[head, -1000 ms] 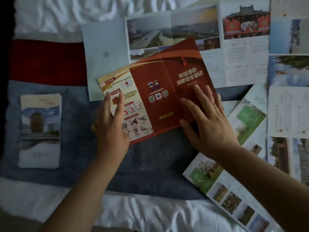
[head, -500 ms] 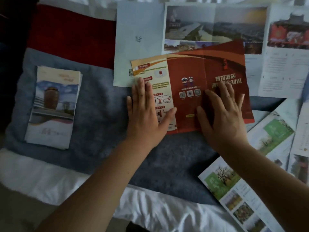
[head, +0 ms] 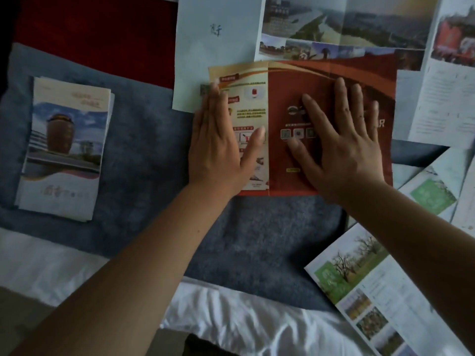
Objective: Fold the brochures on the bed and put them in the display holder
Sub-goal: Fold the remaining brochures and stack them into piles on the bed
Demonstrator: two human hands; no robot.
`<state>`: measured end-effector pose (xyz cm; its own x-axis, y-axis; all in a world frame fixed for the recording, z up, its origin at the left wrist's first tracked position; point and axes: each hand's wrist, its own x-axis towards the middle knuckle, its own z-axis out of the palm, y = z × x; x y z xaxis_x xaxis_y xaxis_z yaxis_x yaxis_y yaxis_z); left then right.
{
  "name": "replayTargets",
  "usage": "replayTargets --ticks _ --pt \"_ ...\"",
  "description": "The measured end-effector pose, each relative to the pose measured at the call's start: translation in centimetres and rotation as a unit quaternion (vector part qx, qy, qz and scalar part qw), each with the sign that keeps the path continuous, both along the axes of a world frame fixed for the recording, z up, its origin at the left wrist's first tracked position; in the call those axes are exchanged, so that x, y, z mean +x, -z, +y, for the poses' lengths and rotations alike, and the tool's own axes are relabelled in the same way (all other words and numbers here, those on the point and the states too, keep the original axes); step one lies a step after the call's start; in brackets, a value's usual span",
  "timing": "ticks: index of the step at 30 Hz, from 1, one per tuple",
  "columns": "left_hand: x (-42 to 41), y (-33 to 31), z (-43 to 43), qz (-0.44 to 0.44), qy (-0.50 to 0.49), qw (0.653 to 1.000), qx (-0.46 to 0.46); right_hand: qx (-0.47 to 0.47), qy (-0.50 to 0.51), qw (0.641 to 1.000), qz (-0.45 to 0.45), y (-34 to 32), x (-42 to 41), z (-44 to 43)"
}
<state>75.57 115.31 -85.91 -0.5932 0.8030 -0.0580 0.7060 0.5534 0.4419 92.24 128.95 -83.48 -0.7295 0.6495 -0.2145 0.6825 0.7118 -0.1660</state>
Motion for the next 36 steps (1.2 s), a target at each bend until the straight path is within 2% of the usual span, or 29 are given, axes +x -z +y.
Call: replayTargets --ticks 3,8,10,14,17,19,22,24,27,31,36 --pt "0.1 0.3 -0.1 -0.030 -0.002 0.999 0.020 -0.029 -0.003 0.999 0.021 0.6 0.0 0.0" --pt "0.7 -0.8 -0.3 -0.133 0.002 0.989 0.072 -0.068 -0.023 0.996 0.048 0.5 -0.8 -1.8" --pt "0.9 -1.4 -0.5 -0.204 0.000 0.974 0.100 -0.074 -0.025 0.996 0.049 0.5 -1.3 -2.8" --pt "0.7 -3.1 -0.5 -0.354 -0.034 0.923 0.147 -0.098 -0.024 0.993 0.057 0.0 -2.5 -4.5" --pt "0.5 -4.8 -1.0 -0.382 -0.049 0.908 0.162 -0.113 -0.032 0.991 0.069 -0.4 -3.2 -5.5" --pt "0.0 -5.3 -1.9 -0.336 -0.055 0.926 0.164 -0.117 -0.040 0.989 0.076 -0.6 -3.6 -6.0" --pt "-1.2 -5.6 -3.4 -0.171 -0.060 0.972 0.151 -0.104 -0.061 0.990 0.072 -0.6 -3.8 -6.5" --pt "-2.3 -5.8 -4.6 -0.112 -0.090 0.979 0.143 -0.096 -0.073 0.991 0.059 -0.3 -3.9 -6.8" --pt "-3.7 -5.7 -6.3 -0.076 -0.138 0.982 0.103 -0.086 -0.077 0.992 0.043 0.2 -4.6 -7.6" --pt "-4.7 -3.9 -8.1 0.008 -0.120 0.992 0.032 -0.084 -0.055 0.994 0.042 0.3 -6.3 -9.0" --pt "-4.6 -3.3 -8.7 0.017 -0.117 0.993 0.019 -0.100 -0.046 0.992 0.064 0.2 -8.2 -10.3"
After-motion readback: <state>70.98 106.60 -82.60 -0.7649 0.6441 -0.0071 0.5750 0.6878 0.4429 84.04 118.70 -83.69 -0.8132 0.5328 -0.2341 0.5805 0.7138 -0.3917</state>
